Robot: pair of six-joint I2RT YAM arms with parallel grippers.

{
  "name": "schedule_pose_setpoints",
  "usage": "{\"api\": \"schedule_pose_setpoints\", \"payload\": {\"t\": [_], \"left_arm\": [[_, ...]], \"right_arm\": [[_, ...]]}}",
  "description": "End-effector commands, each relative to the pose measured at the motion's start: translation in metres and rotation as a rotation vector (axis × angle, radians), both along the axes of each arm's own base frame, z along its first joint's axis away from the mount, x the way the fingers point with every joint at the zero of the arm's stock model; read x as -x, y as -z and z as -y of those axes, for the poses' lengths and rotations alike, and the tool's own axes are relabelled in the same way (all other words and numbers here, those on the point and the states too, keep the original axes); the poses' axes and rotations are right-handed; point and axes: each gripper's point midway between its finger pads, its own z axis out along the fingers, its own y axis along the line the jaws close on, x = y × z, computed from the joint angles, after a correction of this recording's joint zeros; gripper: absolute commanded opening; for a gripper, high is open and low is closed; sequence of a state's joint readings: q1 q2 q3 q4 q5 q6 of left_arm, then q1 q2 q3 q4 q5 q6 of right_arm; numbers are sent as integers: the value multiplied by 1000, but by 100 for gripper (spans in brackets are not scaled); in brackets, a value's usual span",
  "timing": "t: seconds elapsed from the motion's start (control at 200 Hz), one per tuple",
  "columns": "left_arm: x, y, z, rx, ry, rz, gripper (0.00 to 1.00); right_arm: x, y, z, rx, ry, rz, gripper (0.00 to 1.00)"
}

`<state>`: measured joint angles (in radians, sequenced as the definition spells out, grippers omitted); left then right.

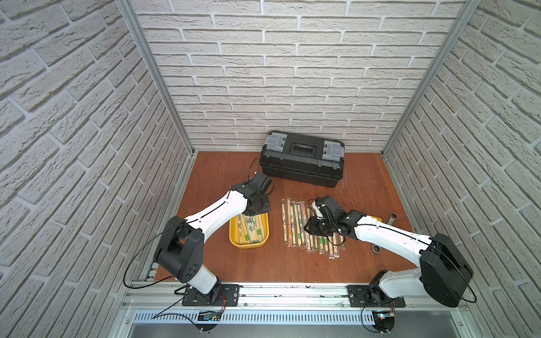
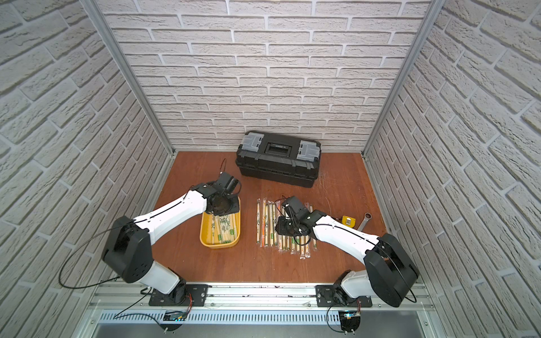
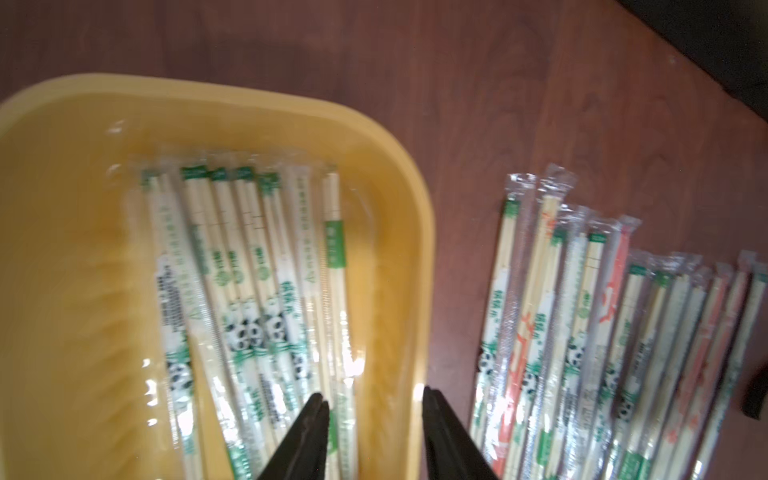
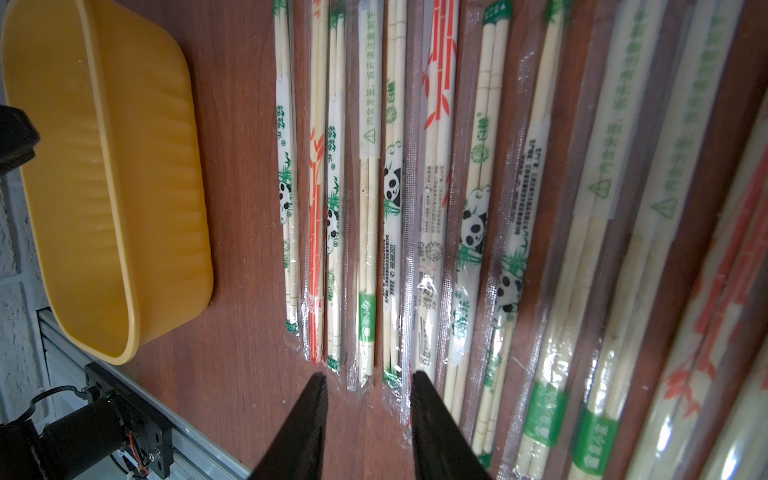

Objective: Take the paired disposable chopsticks out of the storage box
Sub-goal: Pick up the paired disposable chopsticks from the storage box.

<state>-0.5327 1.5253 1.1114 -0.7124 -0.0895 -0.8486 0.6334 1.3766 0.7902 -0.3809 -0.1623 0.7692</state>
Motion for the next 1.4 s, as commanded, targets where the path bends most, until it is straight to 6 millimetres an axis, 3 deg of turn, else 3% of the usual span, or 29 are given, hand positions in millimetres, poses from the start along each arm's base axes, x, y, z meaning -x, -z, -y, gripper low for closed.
{"api": "schedule_pose_setpoints", "payload": {"t": [0.0,0.13,0.245,0.74,1.395], "left_arm": [[11,5,-36,-58,-59,-20,41],[18,18,-62,-73,-119,-47,39],[21,27,-71,-81,-140,-65,36],[18,65,-70,-98,-144,-141,23],[19,95,-67,-98,-128,-199,23]], "right_arm": [[-8,-9,-8,-16,-12,26,36],[-8,-7,-13,-30,-15,15,36],[-10,-5,-16,-31,-20,11,36],[-12,-5,-18,-12,-32,8,36],[-11,-2,-16,0,-33,7,36]]}}
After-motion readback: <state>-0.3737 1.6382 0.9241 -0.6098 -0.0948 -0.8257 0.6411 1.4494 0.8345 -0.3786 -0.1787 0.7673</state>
